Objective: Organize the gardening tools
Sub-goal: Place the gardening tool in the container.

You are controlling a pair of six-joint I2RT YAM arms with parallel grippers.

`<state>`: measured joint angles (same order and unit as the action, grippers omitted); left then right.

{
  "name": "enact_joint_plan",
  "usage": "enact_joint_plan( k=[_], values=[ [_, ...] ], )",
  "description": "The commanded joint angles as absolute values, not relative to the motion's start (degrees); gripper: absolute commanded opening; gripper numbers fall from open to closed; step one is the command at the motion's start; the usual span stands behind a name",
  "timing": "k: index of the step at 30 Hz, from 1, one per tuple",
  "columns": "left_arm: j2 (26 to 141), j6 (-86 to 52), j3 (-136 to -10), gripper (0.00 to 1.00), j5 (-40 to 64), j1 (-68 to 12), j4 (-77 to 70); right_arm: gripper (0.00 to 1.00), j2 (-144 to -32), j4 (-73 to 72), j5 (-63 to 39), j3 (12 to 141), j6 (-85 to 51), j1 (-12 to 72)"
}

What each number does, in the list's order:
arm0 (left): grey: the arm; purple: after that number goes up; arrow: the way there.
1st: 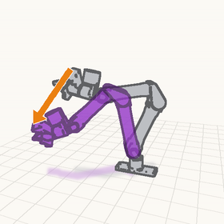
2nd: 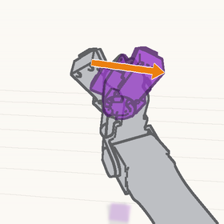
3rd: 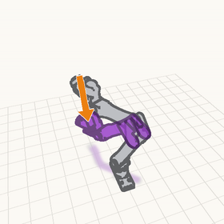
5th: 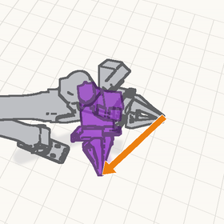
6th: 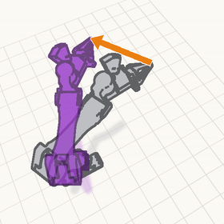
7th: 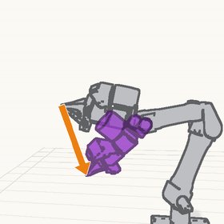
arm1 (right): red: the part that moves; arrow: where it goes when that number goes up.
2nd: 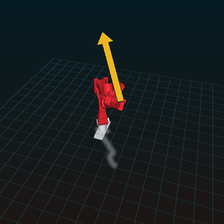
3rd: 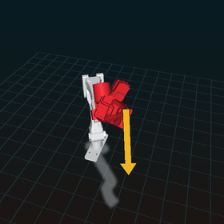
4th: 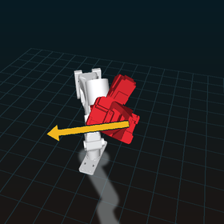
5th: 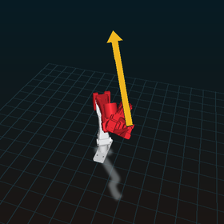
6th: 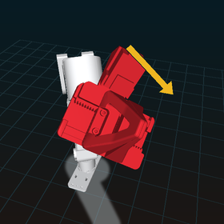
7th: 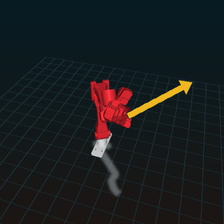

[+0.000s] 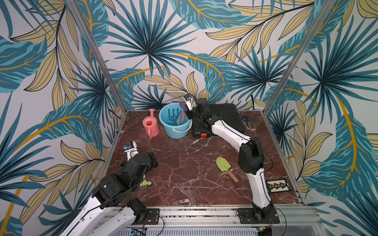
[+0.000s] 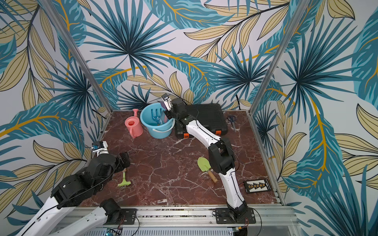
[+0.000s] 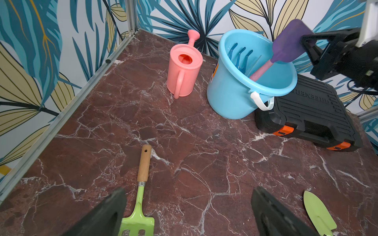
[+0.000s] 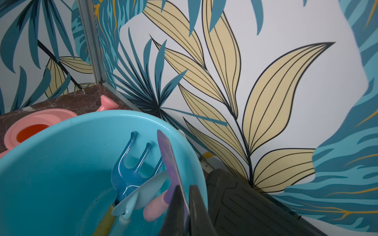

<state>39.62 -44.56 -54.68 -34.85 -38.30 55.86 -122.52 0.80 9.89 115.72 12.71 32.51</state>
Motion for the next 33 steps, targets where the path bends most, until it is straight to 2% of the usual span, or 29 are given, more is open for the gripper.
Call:
enact_joint_plan(
  k=[1,13,15,17,18,19,29,33],
  values=[
    [38.02,-45.62,-54.55,1.0,-34.85,-38.06,58.41,0.0,-123.31,-3.56,7.07,117.28,14.12,32.67],
    [36.17,-46.76,-54.87,1.0,-34.52,-38.06,60.53,0.0,-128.62,-5.14,3.34,113.54,14.09,33.38],
    [36.12,-46.71,-54.69,1.0,-34.38,-38.06,60.55,0.12,-129.08,-5.27,3.34,113.5,13.6,33.39],
    [36.12,-46.64,-54.54,1.0,-34.28,-38.06,60.6,0.3,-129.06,-5.23,3.11,113.49,13.15,33.37],
    [36.08,-46.62,-54.43,1.0,-34.2,-38.06,60.53,0.51,-128.87,-5.08,2.97,113.72,12.81,33.31],
    [36.12,-46.62,-54.16,1.0,-34.19,-38.06,60.48,0.6,-128.72,-5.07,3.07,113.84,12.52,33.33],
    [37.59,-46.52,-52.5,1.0,-36.28,-38.06,59.06,0.8,-122.65,-2.06,4.87,115.43,9.98,33.32],
    [40.0,-46.49,-52.31,1.0,-37.85,-37.82,58.42,0.93,-117.68,-1.11,6.93,112.89,7.22,33.33]
  ],
)
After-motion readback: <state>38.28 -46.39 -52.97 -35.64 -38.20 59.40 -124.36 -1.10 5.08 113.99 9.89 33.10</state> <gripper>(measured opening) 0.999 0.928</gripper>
